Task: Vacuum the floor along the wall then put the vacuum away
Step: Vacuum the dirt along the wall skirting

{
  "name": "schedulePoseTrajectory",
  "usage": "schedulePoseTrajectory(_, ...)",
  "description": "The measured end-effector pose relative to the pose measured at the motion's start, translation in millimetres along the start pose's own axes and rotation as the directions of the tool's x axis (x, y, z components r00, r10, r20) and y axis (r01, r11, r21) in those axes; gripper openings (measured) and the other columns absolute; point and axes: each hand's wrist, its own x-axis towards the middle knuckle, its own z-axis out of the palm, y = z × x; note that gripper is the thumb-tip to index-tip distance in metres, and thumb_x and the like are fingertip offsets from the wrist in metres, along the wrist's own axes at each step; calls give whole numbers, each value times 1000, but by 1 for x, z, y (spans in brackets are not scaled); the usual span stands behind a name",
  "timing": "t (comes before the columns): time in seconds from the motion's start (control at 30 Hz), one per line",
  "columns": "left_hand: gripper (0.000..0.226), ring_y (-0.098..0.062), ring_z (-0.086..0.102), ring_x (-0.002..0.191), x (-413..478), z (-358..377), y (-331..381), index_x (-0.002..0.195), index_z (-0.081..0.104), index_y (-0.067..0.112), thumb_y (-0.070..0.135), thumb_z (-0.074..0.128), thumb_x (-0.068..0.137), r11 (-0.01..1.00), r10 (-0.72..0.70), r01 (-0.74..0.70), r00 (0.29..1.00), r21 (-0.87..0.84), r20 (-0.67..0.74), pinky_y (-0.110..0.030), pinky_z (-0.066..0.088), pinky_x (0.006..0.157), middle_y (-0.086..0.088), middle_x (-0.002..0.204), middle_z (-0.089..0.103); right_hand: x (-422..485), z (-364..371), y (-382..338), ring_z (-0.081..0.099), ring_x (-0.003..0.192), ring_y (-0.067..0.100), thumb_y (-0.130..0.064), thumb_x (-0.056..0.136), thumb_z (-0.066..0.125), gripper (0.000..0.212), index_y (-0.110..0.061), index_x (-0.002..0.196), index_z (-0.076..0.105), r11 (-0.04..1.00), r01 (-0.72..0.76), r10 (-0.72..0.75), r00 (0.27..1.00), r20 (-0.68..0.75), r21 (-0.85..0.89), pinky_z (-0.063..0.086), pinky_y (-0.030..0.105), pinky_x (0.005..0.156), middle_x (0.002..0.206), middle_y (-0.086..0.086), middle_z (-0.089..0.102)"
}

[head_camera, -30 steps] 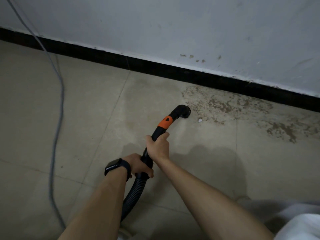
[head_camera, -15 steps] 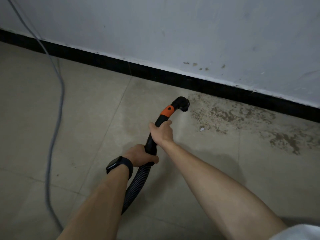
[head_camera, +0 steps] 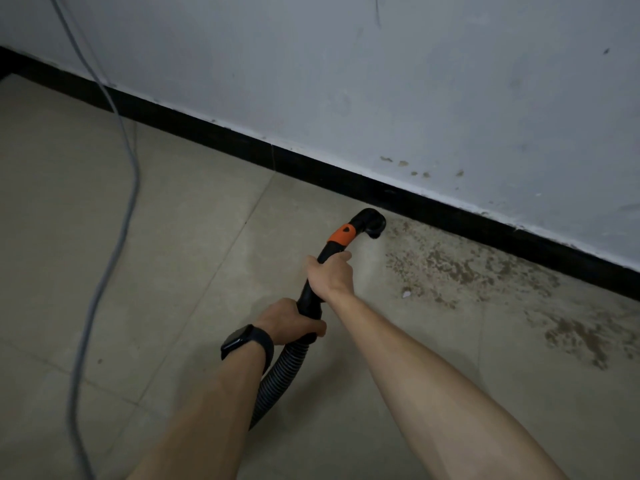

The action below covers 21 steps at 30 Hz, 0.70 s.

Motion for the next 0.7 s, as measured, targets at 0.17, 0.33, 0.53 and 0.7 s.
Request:
schedulePoseTrajectory(0.17, 31, -19, 70, 85, 5, 10, 17, 93, 71, 13, 36, 78, 75, 1000, 21, -22, 999, -12, -35, -29, 56, 70, -4, 91, 74, 11, -18, 0, 57, 88, 24, -37, 100, 54, 75, 0, 152, 15, 999, 15, -15, 1000, -16, -30, 51, 33, 74, 115, 11, 55)
schedulePoseTrajectory(0.33, 37, -21, 70, 87, 14, 17, 29, 98, 71, 11, 38, 79, 74, 999, 32, -32, 999, 0, -30, -32, 59, 76, -5, 94, 74, 19, -32, 2, 55, 88, 23, -38, 102, 53, 78, 0, 155, 12, 999, 17, -19, 999, -39, -42, 49, 32, 73, 126, 14, 58)
schedulePoseTrajectory(0.53, 40, -18, 70, 86, 23, 23, 30, 99, 71, 13, 41, 81, 72, 999, 21, -20, 1000, 43, -13, -32, 60, 77, -3, 94, 74, 23, -35, 12, 60, 85, 23, -37, 100, 57, 71, -3, 150, 19, 1000, 4, -4, 1000, -10, -17, 51, 32, 68, 109, 7, 55)
schedulePoseTrajectory(0.7, 46, -19, 69, 87, 19, 32, 38, 104, 68, 13, 44, 81, 73, 984, 23, -23, 1000, 174, -3, -32, 60, 77, -4, 97, 72, 19, -43, 23, 63, 87, 26, -36, 97, 59, 72, -5, 149, 21, 1000, -11, 11, 1000, -17, 18, 51, 32, 66, 113, 10, 60)
